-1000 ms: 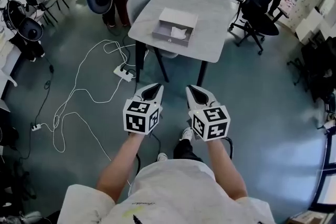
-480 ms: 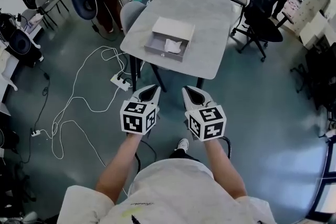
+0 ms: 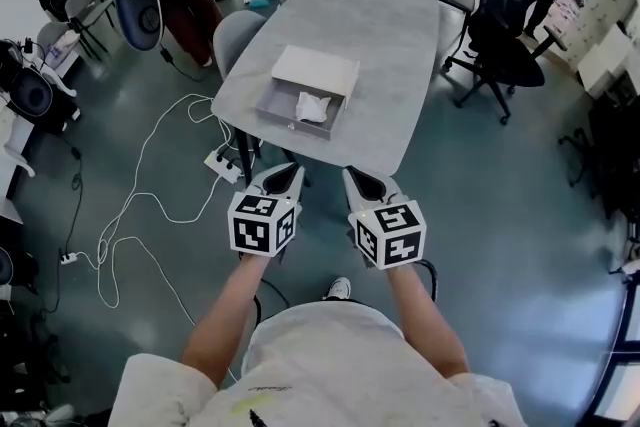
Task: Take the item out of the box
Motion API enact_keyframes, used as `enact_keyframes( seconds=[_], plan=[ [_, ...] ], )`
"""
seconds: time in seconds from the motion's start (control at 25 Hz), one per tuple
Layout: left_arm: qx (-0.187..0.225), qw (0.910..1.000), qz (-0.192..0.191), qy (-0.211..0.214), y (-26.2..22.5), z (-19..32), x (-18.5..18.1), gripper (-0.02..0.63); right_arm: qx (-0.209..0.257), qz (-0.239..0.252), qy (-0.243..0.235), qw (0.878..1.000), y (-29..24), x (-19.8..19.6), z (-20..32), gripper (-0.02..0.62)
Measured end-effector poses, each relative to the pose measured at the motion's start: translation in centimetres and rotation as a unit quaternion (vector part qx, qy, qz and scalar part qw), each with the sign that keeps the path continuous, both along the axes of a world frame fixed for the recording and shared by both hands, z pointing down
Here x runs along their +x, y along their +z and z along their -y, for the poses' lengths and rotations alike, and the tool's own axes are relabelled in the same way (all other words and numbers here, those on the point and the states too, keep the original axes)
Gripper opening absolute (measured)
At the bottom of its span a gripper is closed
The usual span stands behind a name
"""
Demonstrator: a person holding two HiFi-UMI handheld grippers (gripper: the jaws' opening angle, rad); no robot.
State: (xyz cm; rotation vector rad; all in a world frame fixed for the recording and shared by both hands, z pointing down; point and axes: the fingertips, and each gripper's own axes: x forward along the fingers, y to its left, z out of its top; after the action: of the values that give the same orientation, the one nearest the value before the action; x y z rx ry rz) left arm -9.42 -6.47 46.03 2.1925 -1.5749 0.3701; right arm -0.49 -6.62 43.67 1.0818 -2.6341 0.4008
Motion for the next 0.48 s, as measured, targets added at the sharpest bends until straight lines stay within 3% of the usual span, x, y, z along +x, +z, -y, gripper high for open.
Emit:
enact_keyframes(
  seconds=[0.48],
  plan=[
    [-0.025,0.9993,0.026,-0.007,1.8,5.0,1.6,0.020,-0.009,0.016,-0.014,1.000,0.7,2.0,4.9,0.005]
  ],
)
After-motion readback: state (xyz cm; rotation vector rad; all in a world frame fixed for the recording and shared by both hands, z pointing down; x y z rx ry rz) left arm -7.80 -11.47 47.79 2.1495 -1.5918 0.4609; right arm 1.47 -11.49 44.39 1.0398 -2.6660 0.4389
